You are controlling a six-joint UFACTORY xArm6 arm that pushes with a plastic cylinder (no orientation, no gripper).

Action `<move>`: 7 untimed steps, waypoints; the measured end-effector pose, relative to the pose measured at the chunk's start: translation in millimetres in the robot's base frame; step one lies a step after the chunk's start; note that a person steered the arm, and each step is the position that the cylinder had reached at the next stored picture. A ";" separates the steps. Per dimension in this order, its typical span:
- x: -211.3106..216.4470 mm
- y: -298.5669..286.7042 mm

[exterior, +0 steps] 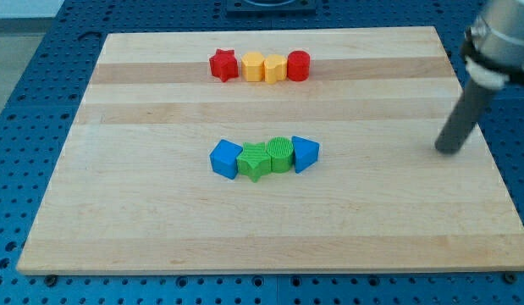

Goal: Push the yellow heart slightly down

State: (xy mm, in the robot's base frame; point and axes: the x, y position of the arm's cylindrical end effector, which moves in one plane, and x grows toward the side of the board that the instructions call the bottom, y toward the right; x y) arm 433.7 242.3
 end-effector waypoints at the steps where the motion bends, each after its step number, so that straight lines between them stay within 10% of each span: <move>1: -73.4 -1.2; 3: -173.5 -60.4; 7: -185.5 -201.8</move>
State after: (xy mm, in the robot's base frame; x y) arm 248.2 40.5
